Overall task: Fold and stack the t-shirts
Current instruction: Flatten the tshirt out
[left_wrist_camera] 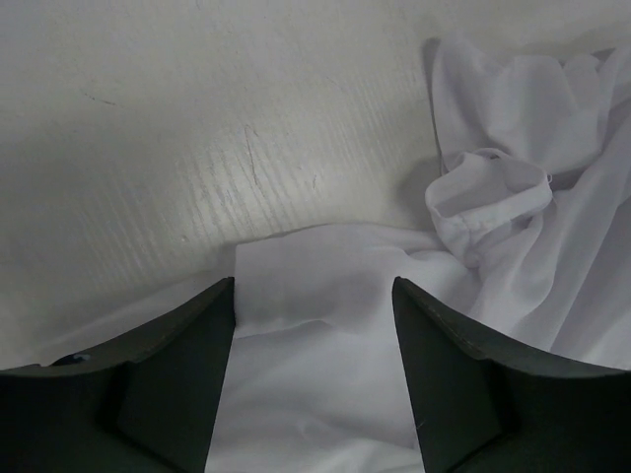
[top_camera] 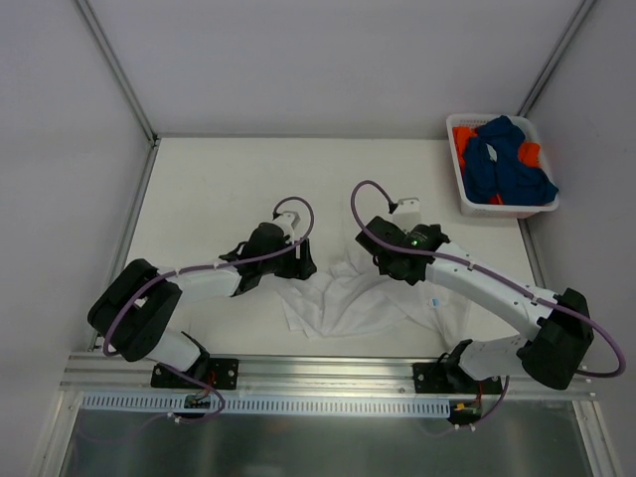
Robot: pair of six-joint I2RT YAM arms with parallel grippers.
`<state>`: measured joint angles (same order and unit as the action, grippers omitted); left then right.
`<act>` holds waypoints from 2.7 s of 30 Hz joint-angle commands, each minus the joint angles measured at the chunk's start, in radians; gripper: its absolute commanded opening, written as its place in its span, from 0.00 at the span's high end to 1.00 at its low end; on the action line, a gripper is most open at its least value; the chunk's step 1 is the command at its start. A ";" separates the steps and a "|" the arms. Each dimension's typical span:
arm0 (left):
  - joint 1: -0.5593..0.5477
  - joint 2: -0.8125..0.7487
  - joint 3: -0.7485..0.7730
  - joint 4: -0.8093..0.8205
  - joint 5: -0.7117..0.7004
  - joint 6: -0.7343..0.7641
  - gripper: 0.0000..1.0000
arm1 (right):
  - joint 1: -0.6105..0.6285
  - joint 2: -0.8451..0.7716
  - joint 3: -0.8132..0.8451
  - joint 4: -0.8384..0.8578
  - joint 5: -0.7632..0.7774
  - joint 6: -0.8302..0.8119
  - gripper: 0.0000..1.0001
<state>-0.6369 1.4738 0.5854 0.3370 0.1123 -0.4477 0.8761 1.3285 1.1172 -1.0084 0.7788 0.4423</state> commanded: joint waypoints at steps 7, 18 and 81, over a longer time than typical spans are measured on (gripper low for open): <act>-0.012 0.002 0.067 -0.099 -0.134 0.047 1.00 | 0.009 0.044 0.007 0.079 -0.001 -0.034 0.08; -0.015 -0.079 0.045 -0.125 -0.319 0.026 1.00 | -0.048 0.178 0.009 0.361 -0.116 -0.175 0.06; -0.030 -0.785 0.192 -0.719 -0.539 -0.002 1.00 | -0.178 0.548 0.299 0.771 -0.785 -0.225 0.32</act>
<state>-0.6559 0.6933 0.7811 -0.3962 -0.3885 -0.4397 0.6807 1.9308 1.4319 -0.2478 0.0204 0.1955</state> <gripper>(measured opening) 0.006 0.702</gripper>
